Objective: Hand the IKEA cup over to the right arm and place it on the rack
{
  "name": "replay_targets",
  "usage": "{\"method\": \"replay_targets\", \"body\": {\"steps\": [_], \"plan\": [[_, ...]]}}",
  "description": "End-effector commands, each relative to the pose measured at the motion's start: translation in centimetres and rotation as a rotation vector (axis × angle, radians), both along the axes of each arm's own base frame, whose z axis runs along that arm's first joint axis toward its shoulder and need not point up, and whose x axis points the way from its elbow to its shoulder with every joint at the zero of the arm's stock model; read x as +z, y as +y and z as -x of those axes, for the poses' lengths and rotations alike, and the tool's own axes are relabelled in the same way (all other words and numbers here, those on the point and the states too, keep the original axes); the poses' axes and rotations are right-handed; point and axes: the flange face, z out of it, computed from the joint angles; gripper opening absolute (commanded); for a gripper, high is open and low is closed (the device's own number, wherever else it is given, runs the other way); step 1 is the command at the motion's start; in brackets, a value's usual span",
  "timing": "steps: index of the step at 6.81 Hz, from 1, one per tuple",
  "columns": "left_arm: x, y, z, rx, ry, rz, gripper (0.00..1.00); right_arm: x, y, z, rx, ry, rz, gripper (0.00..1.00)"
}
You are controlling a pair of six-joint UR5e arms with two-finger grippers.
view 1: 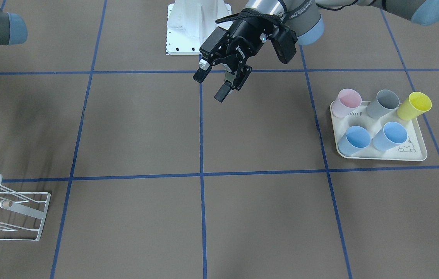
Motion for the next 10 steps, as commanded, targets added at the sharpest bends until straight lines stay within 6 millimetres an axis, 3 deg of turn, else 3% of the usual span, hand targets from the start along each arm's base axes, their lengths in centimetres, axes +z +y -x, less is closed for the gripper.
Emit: {"method": "replay_targets", "body": {"steps": [1, 4, 6, 8, 10], "plan": [[0.6, 0.1, 0.0, -0.001, -0.026, 0.005, 1.0, 1.6, 1.6, 3.0, -0.051, 0.026, 0.015, 0.0], [1.0, 0.0, 0.0, -0.001, -0.034, 0.008, 1.0, 4.6, 1.7, 4.4, -0.09, 0.044, 0.063, 0.0], [1.1, 0.0, 0.0, -0.003, -0.046, -0.002, 1.0, 4.7, 1.5, 4.9, -0.115, 0.029, 0.076, 0.0], [1.2, 0.0, 0.0, -0.004, -0.047, -0.001, 1.0, 5.1, -0.1, 6.6, -0.139, 0.013, 0.094, 0.0], [1.1, 0.0, 0.0, -0.003, -0.046, -0.002, 1.0, 5.5, -0.4, 6.3, -0.134, 0.015, 0.102, 0.0]]}}
